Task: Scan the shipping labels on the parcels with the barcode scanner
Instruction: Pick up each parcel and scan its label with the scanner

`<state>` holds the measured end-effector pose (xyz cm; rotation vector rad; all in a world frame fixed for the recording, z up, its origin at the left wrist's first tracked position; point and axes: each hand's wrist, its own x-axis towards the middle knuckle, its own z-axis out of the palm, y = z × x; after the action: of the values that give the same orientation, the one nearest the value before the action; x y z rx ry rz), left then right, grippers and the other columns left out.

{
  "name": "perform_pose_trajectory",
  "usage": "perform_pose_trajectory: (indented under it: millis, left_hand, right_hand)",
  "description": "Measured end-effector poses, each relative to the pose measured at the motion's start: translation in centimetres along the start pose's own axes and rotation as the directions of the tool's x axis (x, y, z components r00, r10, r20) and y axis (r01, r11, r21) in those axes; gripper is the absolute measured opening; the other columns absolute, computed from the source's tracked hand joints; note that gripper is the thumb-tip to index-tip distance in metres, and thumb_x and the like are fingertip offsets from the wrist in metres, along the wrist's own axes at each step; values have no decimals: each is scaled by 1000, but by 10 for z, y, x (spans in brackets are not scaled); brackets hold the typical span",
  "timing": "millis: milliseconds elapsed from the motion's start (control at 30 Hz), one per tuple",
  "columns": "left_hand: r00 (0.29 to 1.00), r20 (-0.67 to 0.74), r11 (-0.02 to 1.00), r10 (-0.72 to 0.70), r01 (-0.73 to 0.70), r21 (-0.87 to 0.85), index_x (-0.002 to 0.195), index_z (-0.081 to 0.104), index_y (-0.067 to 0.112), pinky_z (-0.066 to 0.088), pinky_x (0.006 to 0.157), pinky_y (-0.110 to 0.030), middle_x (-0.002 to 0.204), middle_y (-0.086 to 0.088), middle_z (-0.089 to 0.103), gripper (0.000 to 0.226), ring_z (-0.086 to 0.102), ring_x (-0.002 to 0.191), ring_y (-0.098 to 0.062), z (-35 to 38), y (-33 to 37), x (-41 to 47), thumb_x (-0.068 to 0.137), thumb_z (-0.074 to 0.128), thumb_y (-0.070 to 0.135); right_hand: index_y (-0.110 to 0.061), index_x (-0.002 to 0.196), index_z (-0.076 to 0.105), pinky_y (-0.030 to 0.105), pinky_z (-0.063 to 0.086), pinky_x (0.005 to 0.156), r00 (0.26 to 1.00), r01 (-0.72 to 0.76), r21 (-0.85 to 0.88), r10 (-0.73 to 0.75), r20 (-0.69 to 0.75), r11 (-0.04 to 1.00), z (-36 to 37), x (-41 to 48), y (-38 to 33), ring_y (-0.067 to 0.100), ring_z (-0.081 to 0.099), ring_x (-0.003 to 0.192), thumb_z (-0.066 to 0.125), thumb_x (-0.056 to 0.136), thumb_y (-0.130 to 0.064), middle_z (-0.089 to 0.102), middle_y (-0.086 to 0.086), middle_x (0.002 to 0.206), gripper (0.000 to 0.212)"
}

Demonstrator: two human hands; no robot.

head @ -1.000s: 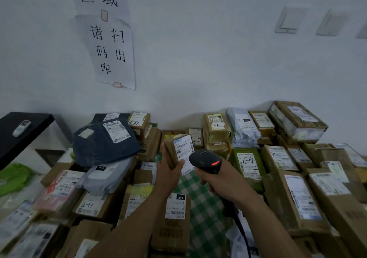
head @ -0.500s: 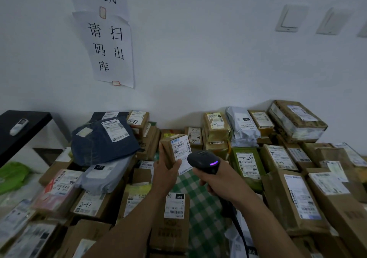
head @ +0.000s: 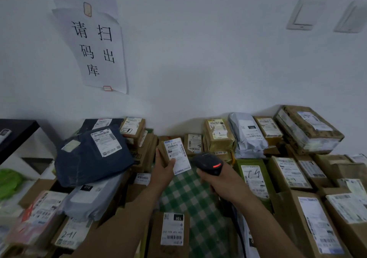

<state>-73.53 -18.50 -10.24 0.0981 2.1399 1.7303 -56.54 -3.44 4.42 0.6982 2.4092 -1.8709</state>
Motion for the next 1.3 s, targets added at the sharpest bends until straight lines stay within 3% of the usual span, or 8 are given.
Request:
perform_pose_trajectory:
  millis: [167,333,567,733,833,1000,1167,1300]
  left_hand:
    - [997,12,994,-75,76,-74,161,24,36,56,100,-54,149,0,55,66,64,122,-23,0,13,55,104,59,33]
    - [990,39,982,-137,141,-129,158,31,36,53,103,-58,151,-3,54,57,61,128,-28,2,9,107,107,54,27]
    - [986,-3,983,-165,164,87,158,33,36,50,107,-54,150,-4,54,49,57,131,-31,6,-10,155,110,43,38]
    - [994,-86,975,-62,79,209,158,39,25,40,118,-46,153,-8,51,49,48,141,-27,5,-34,164,109,44,23]
    - [996,-84,956,-35,58,286,159,36,31,41,117,-47,159,-10,38,65,42,145,-29,8,-33,153,100,56,48]
    - [1000,15,751,19,-24,660,160,34,33,19,124,-50,170,-7,5,81,2,156,-33,15,-27,134,91,68,60]
    - [995,87,495,50,-101,863,160,28,38,20,124,-60,171,-10,5,68,13,154,-43,12,-27,164,99,58,40]
    - [992,70,384,104,-105,917,163,16,35,15,124,-63,173,-10,-2,79,-7,157,-42,4,-32,180,98,60,23]
  right_hand:
    - [-36,134,58,35,57,92,998,-58,-88,55,-33,994,-2,65,10,12,68,103,78,89,-44,71,-8,111,49]
    - [-36,132,53,13,42,63,994,-106,-104,109,25,989,4,109,23,-2,59,91,73,94,-39,62,-17,106,43]
    - [-41,120,59,14,48,59,986,-156,-122,163,43,980,8,142,49,4,66,80,74,95,-36,69,-14,101,30]
    - [-42,114,61,15,49,57,976,-209,-103,213,33,972,7,148,53,5,68,76,75,94,-38,73,-10,96,24]
    - [-40,111,66,17,47,58,982,-186,-113,189,16,976,4,147,47,3,66,67,74,94,-38,74,-8,85,18]
    - [-31,118,69,27,49,73,994,-112,-94,110,-20,989,-3,157,28,9,65,78,76,92,-42,69,-11,82,30]
    - [-36,131,63,27,48,78,996,-75,-117,69,-51,990,-10,169,25,7,66,101,77,89,-48,74,-11,107,46]
    - [-34,131,62,26,48,74,995,-93,-152,84,-59,984,-14,177,35,10,66,99,77,86,-55,73,-8,110,51]
